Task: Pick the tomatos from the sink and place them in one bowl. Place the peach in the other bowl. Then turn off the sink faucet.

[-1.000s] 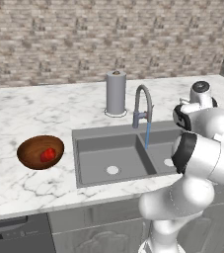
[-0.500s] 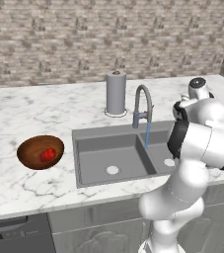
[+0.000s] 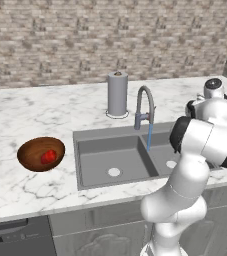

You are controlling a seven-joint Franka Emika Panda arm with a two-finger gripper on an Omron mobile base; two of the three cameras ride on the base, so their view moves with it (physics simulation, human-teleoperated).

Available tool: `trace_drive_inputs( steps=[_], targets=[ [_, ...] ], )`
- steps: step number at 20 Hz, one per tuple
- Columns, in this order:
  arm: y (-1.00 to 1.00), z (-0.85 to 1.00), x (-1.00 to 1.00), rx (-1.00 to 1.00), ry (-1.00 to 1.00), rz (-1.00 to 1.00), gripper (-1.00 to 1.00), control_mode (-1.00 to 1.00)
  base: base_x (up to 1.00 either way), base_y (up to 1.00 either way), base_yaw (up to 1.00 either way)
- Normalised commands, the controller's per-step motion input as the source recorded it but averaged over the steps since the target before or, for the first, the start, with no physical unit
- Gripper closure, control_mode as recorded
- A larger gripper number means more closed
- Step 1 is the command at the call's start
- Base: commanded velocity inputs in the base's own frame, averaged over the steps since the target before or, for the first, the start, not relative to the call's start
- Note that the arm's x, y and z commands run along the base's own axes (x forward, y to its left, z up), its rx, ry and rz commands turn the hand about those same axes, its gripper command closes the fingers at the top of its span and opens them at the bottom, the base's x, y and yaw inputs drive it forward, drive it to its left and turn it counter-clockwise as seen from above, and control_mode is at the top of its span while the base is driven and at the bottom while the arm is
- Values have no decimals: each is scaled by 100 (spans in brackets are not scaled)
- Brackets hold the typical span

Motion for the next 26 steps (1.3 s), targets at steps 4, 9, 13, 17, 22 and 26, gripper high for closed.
trace_drive_inputs(
  steps=[4,9,13,17,22,26],
  targets=[
    [-50,0,-38,0,-12,-6,100,-100,0,0,0],
    [-44,0,-26,0,-1,-11,100,-100,0,0,0],
    [-53,0,-4,0,2,-13,100,-100,0,0,0],
    [-56,0,0,2,3,-12,100,-100,0,0,0],
    [-60,0,-18,10,0,-8,100,-100,0,0,0],
    [-56,0,-24,12,0,-7,100,-100,0,0,0]
  ],
)
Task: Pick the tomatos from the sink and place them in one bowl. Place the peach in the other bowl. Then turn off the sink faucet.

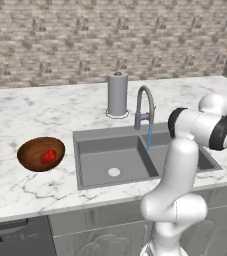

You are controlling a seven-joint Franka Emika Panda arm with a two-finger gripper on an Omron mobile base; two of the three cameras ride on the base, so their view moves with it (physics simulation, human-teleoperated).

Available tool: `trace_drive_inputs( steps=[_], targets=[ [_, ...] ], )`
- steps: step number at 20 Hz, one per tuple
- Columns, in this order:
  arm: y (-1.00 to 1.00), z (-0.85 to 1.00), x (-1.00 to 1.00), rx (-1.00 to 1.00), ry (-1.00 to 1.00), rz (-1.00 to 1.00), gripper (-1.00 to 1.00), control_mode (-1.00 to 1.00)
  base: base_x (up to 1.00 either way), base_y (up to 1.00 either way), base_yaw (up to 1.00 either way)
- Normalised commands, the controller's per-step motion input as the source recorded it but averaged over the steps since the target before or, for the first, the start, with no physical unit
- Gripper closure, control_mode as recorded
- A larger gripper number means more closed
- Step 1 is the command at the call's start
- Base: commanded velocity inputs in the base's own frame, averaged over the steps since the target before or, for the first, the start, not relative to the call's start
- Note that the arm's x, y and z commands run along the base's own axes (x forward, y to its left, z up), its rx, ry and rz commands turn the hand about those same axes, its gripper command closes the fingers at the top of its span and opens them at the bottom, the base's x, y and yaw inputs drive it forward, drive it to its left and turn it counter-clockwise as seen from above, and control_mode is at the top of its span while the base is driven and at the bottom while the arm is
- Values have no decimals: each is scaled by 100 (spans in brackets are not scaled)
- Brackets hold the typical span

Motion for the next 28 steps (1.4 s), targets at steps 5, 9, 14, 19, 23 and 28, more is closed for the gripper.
trace_drive_inputs(
  steps=[5,9,14,19,23,28],
  targets=[
    [-43,-15,-17,14,-1,-4,100,-100,0,0,0],
    [-18,-38,0,12,0,-1,100,-100,0,0,0],
    [-15,-44,0,11,0,0,100,-100,0,0,0],
    [-17,-33,1,9,0,0,-100,-100,0,0,0],
    [-22,-29,13,7,0,0,-100,-100,0,0,0],
    [-8,-23,36,6,0,-1,-100,-100,0,0,0]
  ],
)
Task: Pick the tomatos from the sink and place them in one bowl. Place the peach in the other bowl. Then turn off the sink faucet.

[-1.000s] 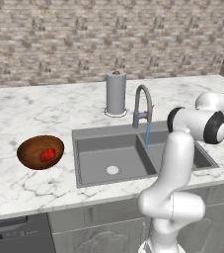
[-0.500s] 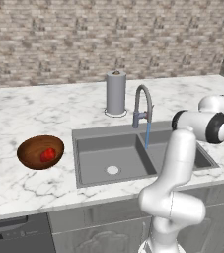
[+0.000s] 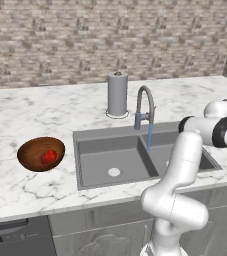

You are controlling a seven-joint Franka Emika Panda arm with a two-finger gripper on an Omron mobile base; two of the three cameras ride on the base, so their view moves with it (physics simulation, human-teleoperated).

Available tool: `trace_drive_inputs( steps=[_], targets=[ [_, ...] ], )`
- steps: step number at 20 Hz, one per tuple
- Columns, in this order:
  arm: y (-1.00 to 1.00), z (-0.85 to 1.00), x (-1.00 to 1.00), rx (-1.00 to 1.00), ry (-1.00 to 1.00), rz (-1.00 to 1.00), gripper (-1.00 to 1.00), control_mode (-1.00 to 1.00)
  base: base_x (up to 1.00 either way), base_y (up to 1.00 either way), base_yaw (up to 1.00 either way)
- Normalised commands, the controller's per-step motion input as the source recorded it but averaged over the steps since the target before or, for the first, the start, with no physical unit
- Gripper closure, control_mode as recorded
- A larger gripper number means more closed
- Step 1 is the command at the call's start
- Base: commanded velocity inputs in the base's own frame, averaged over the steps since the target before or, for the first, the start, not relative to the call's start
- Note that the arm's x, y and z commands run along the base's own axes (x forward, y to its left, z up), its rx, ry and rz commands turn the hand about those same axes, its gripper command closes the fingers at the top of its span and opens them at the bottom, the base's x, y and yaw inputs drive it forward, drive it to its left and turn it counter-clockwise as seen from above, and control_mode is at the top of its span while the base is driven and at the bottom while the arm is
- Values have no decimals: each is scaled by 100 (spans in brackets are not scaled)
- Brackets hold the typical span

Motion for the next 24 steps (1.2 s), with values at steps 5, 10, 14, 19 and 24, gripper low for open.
trace_drive_inputs(
  steps=[5,10,14,19,24],
  targets=[
    [-11,0,56,7,0,-2,-100,-100,0,0,0],
    [-4,51,-27,3,1,-3,-100,-100,0,0,0],
    [31,57,-79,0,5,-6,-100,-100,0,0,0],
    [87,12,-84,-5,2,-4,-100,-100,0,0,0],
    [100,10,-69,-16,0,0,-100,-100,0,0,0]
  ],
)
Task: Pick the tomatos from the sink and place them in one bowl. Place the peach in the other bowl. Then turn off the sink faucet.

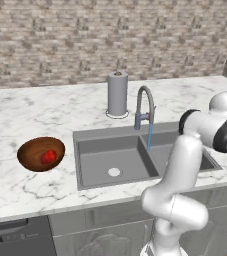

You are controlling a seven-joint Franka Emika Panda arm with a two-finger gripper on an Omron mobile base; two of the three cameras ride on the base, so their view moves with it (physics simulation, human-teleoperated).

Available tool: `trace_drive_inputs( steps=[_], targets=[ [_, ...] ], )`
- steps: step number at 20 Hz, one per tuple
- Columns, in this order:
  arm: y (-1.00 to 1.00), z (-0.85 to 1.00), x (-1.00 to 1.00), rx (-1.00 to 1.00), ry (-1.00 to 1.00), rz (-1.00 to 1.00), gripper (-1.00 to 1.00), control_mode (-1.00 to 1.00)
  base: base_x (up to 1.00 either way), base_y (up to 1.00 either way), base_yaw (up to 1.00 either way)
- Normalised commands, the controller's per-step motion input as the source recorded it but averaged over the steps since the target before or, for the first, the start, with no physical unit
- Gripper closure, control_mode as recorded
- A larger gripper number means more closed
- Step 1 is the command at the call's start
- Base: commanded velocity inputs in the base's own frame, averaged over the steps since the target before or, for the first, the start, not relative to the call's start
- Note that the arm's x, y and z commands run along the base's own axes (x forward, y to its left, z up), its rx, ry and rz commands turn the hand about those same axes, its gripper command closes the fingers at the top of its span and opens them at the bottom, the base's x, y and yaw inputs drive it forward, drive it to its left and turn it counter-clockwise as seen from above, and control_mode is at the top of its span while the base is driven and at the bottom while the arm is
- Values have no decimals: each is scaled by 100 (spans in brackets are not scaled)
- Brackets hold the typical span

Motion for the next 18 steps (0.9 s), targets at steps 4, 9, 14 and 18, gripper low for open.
trace_drive_inputs(
  steps=[4,9,14,18],
  targets=[
    [100,29,-44,-21,0,0,-100,-100,0,0,0],
    [100,22,-38,-20,-1,2,-100,-100,0,0,0],
    [100,10,-22,-14,-1,12,-100,-100,0,0,0],
    [95,18,-23,-13,0,23,-100,-100,0,0,0]
  ],
)
